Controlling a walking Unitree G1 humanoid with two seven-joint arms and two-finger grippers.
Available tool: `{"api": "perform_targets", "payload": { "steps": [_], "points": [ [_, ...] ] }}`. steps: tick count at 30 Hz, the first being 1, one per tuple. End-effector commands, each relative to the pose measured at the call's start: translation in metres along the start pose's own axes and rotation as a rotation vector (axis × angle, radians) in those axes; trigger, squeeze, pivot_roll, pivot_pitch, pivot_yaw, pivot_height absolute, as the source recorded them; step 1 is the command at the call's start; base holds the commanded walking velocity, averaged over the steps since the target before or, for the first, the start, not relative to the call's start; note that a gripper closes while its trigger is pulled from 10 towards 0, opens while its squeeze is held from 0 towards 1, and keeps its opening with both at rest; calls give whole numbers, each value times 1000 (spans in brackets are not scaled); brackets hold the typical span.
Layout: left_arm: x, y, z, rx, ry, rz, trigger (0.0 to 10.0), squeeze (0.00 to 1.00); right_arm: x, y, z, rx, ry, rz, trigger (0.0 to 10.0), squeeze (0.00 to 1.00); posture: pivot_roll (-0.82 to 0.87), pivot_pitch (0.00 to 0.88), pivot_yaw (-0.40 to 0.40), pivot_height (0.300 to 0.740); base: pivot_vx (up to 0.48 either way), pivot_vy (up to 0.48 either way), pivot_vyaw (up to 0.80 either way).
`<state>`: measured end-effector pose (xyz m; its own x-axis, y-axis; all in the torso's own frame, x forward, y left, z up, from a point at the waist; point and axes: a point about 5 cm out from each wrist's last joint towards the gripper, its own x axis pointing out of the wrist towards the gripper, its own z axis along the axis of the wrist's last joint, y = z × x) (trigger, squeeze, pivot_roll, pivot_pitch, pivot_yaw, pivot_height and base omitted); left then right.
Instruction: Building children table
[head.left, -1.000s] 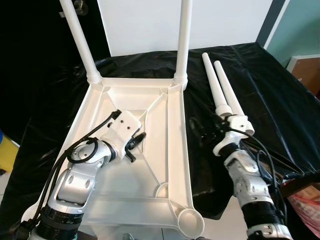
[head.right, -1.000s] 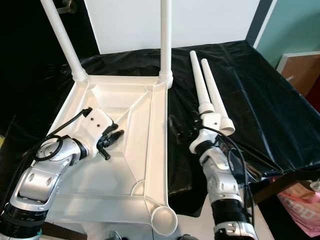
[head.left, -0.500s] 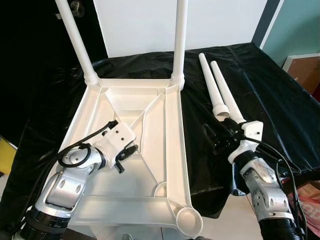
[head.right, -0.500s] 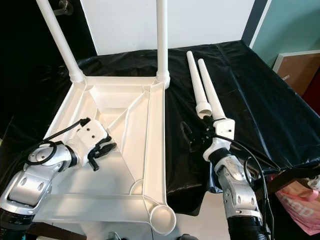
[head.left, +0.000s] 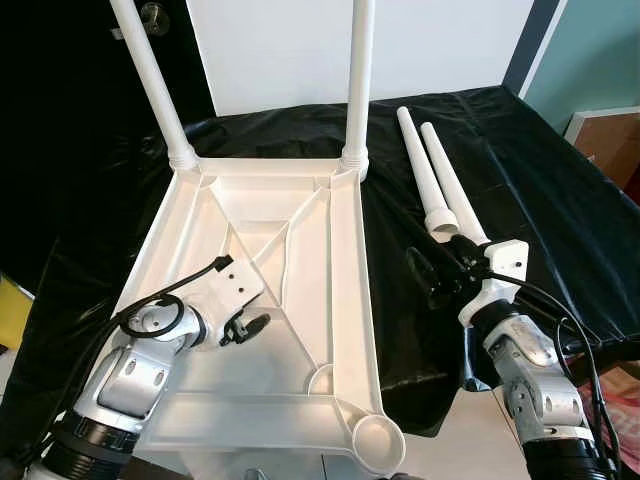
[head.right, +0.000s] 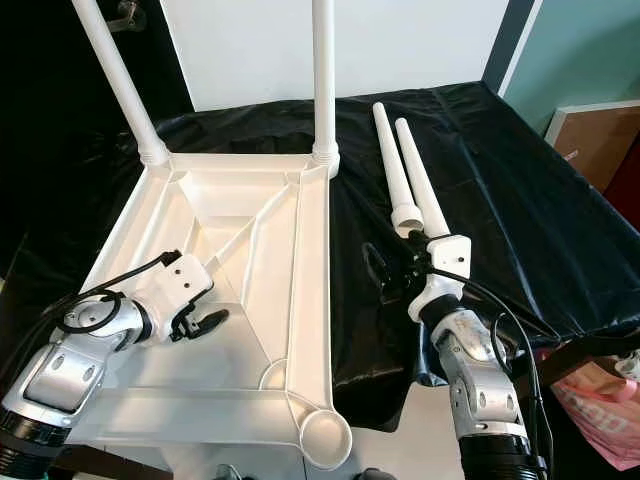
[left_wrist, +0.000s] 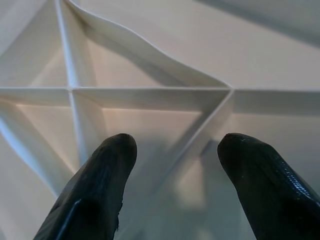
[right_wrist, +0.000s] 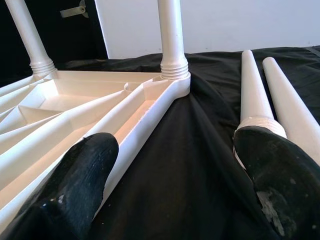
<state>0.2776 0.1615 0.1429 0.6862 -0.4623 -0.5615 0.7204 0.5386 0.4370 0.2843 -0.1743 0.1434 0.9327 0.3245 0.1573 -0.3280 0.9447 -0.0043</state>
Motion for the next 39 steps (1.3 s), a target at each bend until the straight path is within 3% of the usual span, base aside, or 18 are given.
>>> {"api": "perform_targets", "payload": {
  "steps": [1, 5, 16, 17, 19, 20, 29, 33, 39],
  "points": [
    [3, -1, -7, 14, 36, 29, 10000, 0, -1, 0, 1, -12, 9, 1, 10000, 0, -125, 53, 7, 740, 0, 0, 0],
    [10, -2, -13, 20, 65, 31, 10000, 0, 1, 0, 2, -13, 7, 0, 10000, 0, -125, 51, 7, 740, 0, 0, 0],
    [39, 25, -7, -80, 96, 96, 10000, 0, 5, 3, 3, -18, 6, 6, 10000, 0, -136, 39, 22, 740, 0, 0, 0],
    [40, 28, -7, -88, 99, 90, 3882, 0, 5, 4, 4, -19, 5, 4, 10000, 0, -140, 38, 26, 740, 0, 0, 0],
    [41, 30, -8, -92, 103, 87, 3882, 0, 5, 4, 4, -19, 4, 3, 10000, 0, -141, 38, 28, 740, 0, 0, 0],
    [42, 31, -8, -96, 108, 76, 0, 0, 5, 4, 4, -20, 3, 2, 10000, 0, -145, 36, 33, 740, 0, 0, 0],
    [50, 40, -7, -111, 123, 78, 0, 0, 2, 3, 3, -22, 1, -13, 10000, 0, -156, 30, 48, 740, 0, 0, 0],
    [67, 34, 8, -115, 86, 67, 0, 0, 4, 2, 6, -28, -9, -24, 10000, 0, -172, 22, 54, 740, 0, 0, 0],
    [73, 32, 14, -112, 71, 69, 0, 0, 4, 2, 7, -29, -14, -29, 10000, 0, -186, 13, 58, 740, 0, 0, 0]
  ]
}}
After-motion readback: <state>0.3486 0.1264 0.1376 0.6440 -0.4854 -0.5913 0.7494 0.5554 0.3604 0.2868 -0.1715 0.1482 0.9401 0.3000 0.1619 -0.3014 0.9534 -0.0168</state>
